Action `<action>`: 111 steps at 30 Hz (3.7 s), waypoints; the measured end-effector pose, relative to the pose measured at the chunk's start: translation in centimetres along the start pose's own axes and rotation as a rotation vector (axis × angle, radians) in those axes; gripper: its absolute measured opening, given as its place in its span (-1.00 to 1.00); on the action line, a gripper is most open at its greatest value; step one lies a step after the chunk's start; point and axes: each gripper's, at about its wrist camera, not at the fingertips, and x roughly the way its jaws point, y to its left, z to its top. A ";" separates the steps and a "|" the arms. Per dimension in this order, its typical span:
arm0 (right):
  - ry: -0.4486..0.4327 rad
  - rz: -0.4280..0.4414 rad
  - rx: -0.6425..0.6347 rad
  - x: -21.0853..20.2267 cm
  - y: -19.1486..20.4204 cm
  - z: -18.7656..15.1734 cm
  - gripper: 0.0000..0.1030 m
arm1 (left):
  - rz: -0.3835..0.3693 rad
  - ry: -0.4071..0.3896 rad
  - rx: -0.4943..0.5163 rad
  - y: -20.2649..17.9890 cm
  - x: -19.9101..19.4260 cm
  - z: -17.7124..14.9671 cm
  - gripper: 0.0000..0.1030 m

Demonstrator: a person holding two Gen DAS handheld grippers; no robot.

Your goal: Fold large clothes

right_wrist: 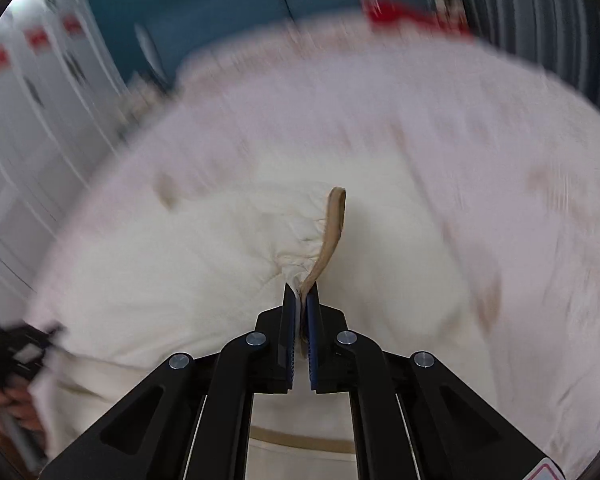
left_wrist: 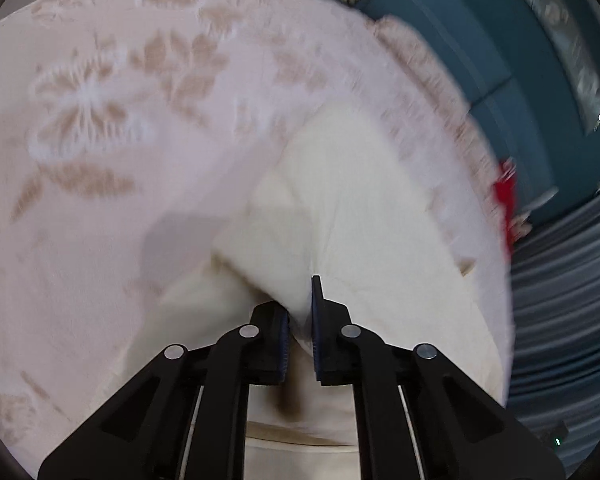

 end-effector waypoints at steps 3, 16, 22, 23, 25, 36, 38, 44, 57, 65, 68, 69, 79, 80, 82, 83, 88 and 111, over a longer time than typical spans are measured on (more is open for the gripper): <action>0.034 0.006 0.029 2.2 -1.1 -1.4 -0.91 | 0.058 -0.026 0.085 -0.5 1.0 -1.6 -0.84; -0.138 0.046 -0.081 -6.7 5.6 0.8 -0.64 | 0.277 -0.311 0.404 -7.7 -9.1 -1.8 -0.25; -0.031 0.085 -0.231 -1.7 11.7 -1.2 -0.65 | 0.213 -0.127 0.490 -10.3 -1.8 -2.6 -0.24; -0.001 0.068 -0.249 -0.4 12.0 -2.0 -0.65 | 0.232 -0.096 0.508 -10.1 -0.1 -3.3 -0.25; 0.041 0.044 -0.264 1.7 11.7 -3.3 -0.74 | 0.266 -0.082 0.527 -9.1 1.6 -4.6 -0.24; -0.017 0.077 -0.239 4.1 9.3 -6.0 -0.89 | 0.301 -0.208 0.622 -7.6 3.1 -7.6 -0.23; -0.024 0.080 -0.236 4.0 9.5 -6.1 -0.89 | 0.304 -0.219 0.626 -7.6 3.2 -7.9 -0.23; -0.042 0.091 -0.224 4.1 9.4 -6.3 -0.90 | 0.325 -0.241 0.641 -7.7 3.5 -8.4 -0.23; -0.062 0.076 -0.235 4.0 9.6 -6.7 -0.91 | 0.341 -0.257 0.653 -7.7 3.7 -8.4 -0.23; -0.073 0.046 -0.258 4.0 10.1 -6.9 -0.91 | 0.359 -0.269 0.663 -7.8 3.7 -8.5 -0.23; -0.076 0.038 -0.265 4.0 10.2 -6.9 -0.91 | 0.363 -0.272 0.667 -7.7 3.7 -8.5 -0.23; -0.077 0.036 -0.266 4.0 10.2 -6.9 -0.91 | 0.365 -0.273 0.669 -7.7 3.8 -8.5 -0.23; -0.086 0.018 -0.282 4.0 10.5 -7.1 -0.91 | 0.381 -0.285 0.680 -7.9 3.9 -8.8 -0.23; -0.086 0.018 -0.282 4.0 10.5 -7.1 -0.91 | 0.382 -0.286 0.681 -7.9 3.8 -8.8 -0.23; -0.079 0.024 -0.278 3.9 10.5 -6.9 -0.90 | 0.384 -0.282 0.681 -8.1 3.7 -8.7 -0.23; -0.072 0.032 -0.274 3.7 10.5 -6.7 -0.87 | 0.382 -0.274 0.680 -8.2 3.5 -8.5 -0.23; -0.079 0.118 -0.217 0.4 9.6 -4.5 -0.17 | 0.238 -0.240 0.636 -8.4 -0.5 -6.2 0.16; 0.101 0.160 -0.266 18.9 23.5 10.1 -0.89 | 0.385 -0.160 0.544 -10.9 13.0 8.7 0.43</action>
